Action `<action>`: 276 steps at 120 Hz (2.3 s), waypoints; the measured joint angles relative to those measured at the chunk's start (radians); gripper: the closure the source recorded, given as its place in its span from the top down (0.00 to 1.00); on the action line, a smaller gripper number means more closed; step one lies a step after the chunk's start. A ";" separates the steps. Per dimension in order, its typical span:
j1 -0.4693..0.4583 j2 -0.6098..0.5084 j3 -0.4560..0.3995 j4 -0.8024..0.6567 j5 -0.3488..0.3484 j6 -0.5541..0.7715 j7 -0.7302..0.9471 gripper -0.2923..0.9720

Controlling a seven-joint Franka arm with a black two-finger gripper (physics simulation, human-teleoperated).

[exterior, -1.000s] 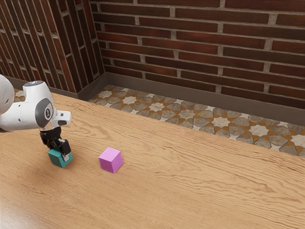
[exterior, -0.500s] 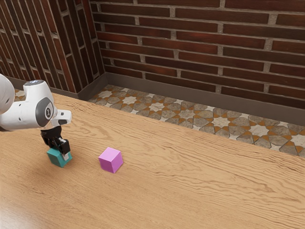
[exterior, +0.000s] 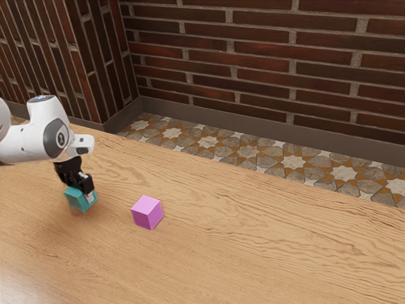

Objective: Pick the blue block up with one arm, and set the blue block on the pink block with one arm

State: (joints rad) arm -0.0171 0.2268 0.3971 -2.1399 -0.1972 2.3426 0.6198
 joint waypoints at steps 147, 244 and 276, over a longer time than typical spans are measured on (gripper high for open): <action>0.000 -0.074 -0.366 0.081 0.181 -0.215 -0.546 0.50; -0.001 -0.051 -0.377 0.059 0.140 -0.166 -0.488 0.50; 0.001 -0.030 -0.372 0.085 0.139 -0.148 -0.479 0.51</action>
State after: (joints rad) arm -0.0164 0.1966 0.0255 -2.0547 -0.0586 2.1942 0.1405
